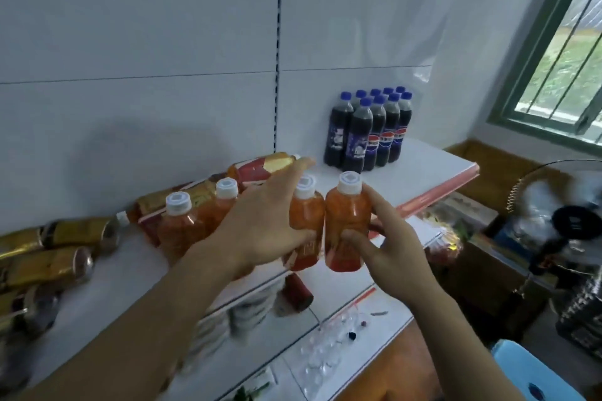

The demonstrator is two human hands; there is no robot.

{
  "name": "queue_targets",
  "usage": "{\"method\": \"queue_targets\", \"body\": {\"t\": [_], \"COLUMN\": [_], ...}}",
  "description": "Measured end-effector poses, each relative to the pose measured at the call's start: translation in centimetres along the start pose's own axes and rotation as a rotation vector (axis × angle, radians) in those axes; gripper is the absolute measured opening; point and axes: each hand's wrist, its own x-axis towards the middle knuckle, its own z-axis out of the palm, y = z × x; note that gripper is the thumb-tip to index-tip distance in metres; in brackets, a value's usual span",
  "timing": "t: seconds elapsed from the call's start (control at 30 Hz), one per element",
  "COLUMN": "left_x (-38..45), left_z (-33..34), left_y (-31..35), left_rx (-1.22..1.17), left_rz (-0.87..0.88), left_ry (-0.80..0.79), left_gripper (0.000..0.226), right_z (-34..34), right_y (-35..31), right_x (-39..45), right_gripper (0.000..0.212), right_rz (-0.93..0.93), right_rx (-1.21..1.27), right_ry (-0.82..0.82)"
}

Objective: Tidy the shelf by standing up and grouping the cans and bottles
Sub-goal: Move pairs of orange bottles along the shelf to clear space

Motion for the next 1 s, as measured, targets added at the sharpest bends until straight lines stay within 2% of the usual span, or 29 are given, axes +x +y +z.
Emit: {"method": "queue_targets", "body": {"t": [0.17, 0.37, 0.7, 1.0], "left_x": [3.5, 5.2, 6.2, 5.9], "left_z": [0.0, 0.0, -1.7, -0.9], "left_y": [-0.2, -1.5, -3.0, -2.8], "left_rx": [0.443, 0.706, 0.754, 0.803], "left_rz": [-0.065, -0.215, -0.353, -0.369], "left_ry": [0.020, -0.095, -0.208, -0.181], "left_gripper": [0.097, 0.094, 0.087, 0.105], "right_z": [0.3, 3.5, 7.4, 7.5], "right_y": [3.1, 5.1, 6.2, 6.4], "right_x": [6.3, 10.4, 13.2, 13.6], "right_gripper": [0.074, 0.071, 0.073, 0.080], "right_rz": [-0.115, -0.214, -0.277, -0.376], "right_rx": [0.045, 0.136, 0.219, 0.034], "right_ry": [-0.182, -0.310, -0.383, -0.425]}}
